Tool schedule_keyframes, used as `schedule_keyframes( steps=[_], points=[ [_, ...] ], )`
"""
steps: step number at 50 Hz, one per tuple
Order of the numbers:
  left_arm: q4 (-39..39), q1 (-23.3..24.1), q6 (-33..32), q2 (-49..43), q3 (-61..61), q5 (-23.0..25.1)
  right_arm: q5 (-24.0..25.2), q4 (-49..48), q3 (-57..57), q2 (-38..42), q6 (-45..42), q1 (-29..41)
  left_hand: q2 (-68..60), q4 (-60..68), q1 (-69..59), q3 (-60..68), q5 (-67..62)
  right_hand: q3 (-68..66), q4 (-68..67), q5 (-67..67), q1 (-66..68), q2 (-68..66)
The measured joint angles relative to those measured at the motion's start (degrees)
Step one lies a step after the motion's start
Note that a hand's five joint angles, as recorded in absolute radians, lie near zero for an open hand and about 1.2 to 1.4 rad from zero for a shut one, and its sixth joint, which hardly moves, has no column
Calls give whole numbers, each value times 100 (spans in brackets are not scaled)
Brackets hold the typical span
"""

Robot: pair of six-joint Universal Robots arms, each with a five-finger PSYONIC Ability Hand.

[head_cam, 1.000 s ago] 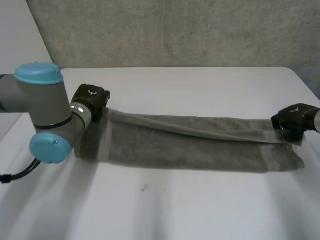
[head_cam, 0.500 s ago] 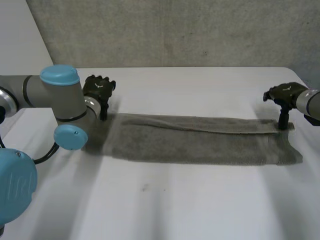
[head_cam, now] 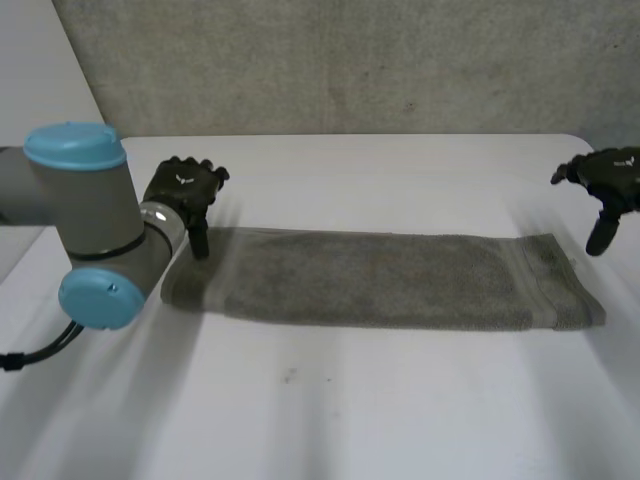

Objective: Fold the towel.

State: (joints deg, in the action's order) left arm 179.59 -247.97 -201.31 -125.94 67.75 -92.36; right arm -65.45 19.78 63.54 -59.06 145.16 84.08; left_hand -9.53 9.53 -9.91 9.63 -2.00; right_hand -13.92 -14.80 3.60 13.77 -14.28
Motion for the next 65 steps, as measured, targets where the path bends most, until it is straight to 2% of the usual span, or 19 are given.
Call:
schedule_keyframes(
  steps=[9,18,23,25,27,28,43,51,56,65],
  points=[
    [481,55,-7,450,964,14,194,-955,2166,-616,-764,-296,0,0,0,0,2,-251,-158,338,270,-211],
    [706,95,27,562,1235,10,452,-1367,3001,-454,-1281,-473,0,0,0,0,2,-1830,-1729,1900,1832,-1783],
    [701,101,135,557,1236,14,464,-1595,3020,-248,-1311,-480,1,0,0,0,2,-2662,-2556,2705,2664,-2593],
    [694,101,174,557,1238,15,443,-1703,2980,-144,-1315,-487,1,0,0,0,2,-3834,-3747,3894,3846,-3810],
    [687,101,204,559,1241,16,403,-1821,2913,-35,-1319,-513,1,0,0,0,2,-5561,-5410,5567,5595,-5593],
    [686,101,213,559,1243,16,383,-1863,2884,7,-1320,-530,1,0,0,0,2,-5945,-5866,6023,5986,-5950],
    [682,100,224,613,1311,9,-282,-2219,1930,495,-1922,-1342,1,0,0,0,2,-6211,-6197,6318,6148,-6039],
    [685,100,223,730,1423,12,-553,-2165,1500,416,-2228,-1519,1,0,0,0,2,-6211,-6197,6318,6170,-6039],
    [688,94,226,812,1483,11,-755,-2145,1329,130,-2203,-1156,1,0,0,0,2,-6211,-6197,6321,6183,-6039],
    [692,91,240,925,1540,8,-846,-2181,977,-306,-1888,978,2,0,0,0,2,-6211,-6197,6324,6222,-6105]
  ],
)
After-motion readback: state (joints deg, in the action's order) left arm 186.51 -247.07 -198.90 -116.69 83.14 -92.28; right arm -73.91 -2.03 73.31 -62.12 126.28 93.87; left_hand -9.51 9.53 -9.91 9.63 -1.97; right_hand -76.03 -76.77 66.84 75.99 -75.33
